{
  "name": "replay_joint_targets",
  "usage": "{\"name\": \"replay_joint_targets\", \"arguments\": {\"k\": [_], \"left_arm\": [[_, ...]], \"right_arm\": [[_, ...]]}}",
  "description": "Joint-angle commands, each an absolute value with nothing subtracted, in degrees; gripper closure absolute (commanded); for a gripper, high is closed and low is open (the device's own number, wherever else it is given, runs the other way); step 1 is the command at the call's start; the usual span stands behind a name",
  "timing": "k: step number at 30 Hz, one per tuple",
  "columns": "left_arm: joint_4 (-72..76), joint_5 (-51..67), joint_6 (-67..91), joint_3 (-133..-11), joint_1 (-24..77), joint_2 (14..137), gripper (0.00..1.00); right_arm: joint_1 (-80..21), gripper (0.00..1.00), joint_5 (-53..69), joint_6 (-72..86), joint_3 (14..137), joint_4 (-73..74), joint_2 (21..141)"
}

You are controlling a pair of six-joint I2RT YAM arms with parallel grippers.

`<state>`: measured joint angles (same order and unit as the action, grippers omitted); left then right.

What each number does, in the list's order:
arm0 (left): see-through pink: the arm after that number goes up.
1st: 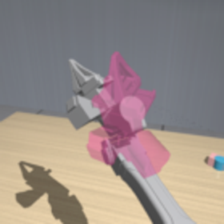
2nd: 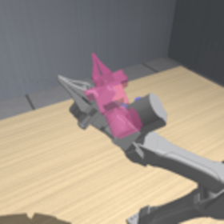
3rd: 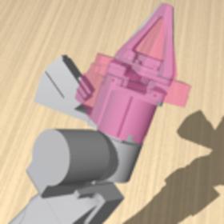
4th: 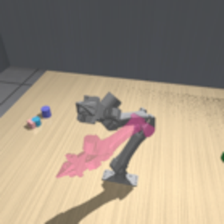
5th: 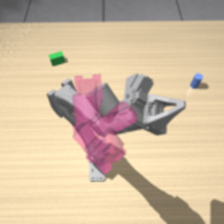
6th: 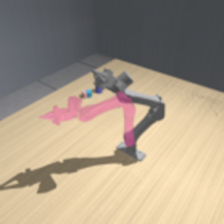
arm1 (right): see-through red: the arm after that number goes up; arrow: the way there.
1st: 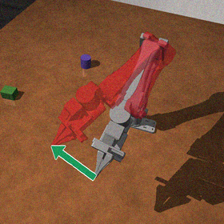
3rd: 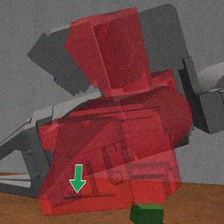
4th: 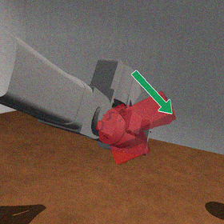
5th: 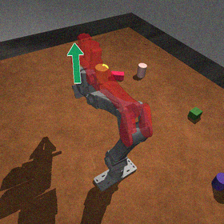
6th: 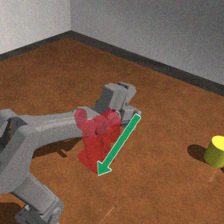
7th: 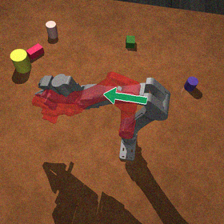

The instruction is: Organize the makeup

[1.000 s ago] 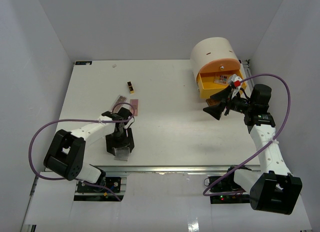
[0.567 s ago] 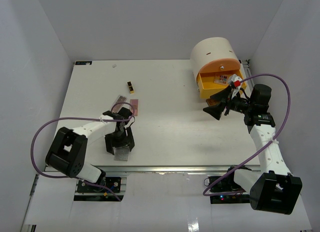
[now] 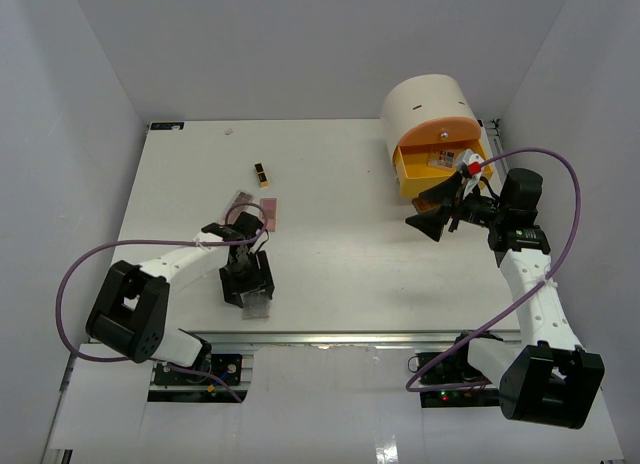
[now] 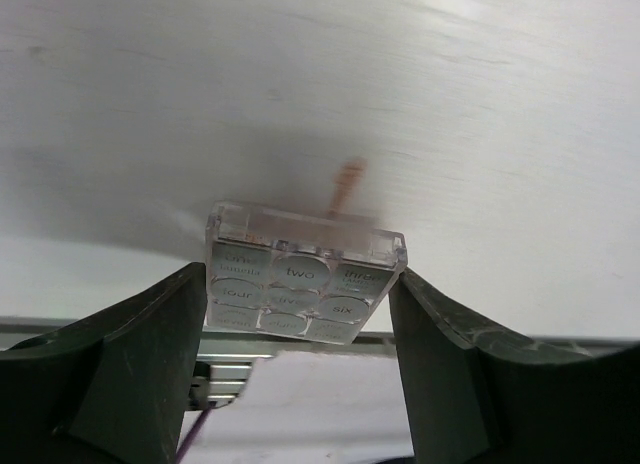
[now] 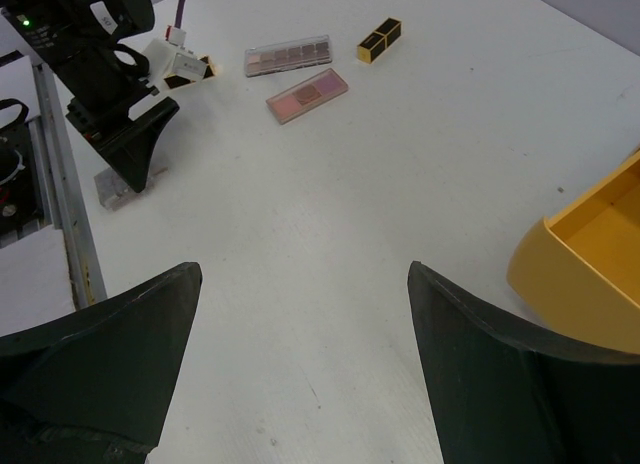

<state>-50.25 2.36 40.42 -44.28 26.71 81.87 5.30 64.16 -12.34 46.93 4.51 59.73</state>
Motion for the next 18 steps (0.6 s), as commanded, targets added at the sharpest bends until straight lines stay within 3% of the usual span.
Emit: {"name": "replay_joint_targets", "arguments": {"k": [1,4,10,13,18], "left_arm": [[-43.2,14.0,42.8,-48.0,26.6,77.9,1.00],[-38.3,18.3,45.9,-51.1,26.7,77.6,1.00],[-19.6,23.9,54.8,-56.6,27.4,79.2,1.00],[-7.3,24.0,60.8,-58.4,28.4,81.6,1.00],[0.6,22.1,68.0,-63.5,30.9,88.1,1.00]], "right_arm": [[5.6,0.10,70.3,-13.2,45.8,4.2,60.6],[4.8,0.10,73.5,-13.6,46.0,5.2,61.1],[-5.3,0.10,67.2,-19.5,50.3,14.5,63.1],[-11.0,0.10,57.6,-13.7,50.4,11.1,63.2],[-18.5,0.10,37.6,0.1,51.8,6.7,62.8]]}}
